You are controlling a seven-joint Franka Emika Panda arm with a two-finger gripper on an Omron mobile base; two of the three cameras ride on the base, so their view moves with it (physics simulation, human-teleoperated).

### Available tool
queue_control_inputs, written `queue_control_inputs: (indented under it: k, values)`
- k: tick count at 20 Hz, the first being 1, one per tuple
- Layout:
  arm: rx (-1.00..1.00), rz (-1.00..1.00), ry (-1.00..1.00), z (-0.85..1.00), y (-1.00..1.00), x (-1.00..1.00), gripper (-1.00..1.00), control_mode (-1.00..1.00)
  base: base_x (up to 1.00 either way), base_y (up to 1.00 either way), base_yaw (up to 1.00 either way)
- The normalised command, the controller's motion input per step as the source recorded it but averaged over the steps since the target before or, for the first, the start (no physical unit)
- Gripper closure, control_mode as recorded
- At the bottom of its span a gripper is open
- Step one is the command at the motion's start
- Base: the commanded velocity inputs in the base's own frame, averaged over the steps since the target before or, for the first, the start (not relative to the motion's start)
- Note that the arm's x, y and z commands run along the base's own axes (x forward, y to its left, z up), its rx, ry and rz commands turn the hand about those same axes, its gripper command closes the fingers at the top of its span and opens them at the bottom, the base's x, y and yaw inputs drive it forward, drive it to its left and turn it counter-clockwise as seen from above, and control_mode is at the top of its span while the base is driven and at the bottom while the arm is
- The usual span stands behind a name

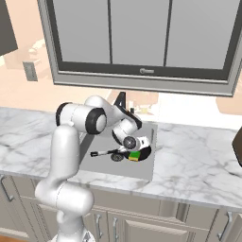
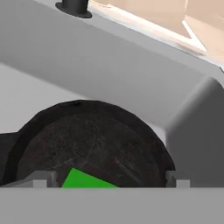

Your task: Pick the pan and sponge and place them into the sink. Then turn on the water.

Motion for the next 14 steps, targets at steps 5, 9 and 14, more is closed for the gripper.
queue_control_inputs:
  k: [5, 9, 14]
  values:
    - [0.01, 0.09, -0.14, 0.23, -0.11, 0.0, -1.0, -1.0, 0.0, 0.0, 0.0]
    - [0.0, 0.11, -0.15, 0.25, -0.11, 0.0, -1.0, -1.0, 0.0, 0.0, 0.0]
    - [0.0, 0.11, -0.15, 0.32, -0.1, 0.0, -1.0, -1.0, 0.0, 0.0, 0.0]
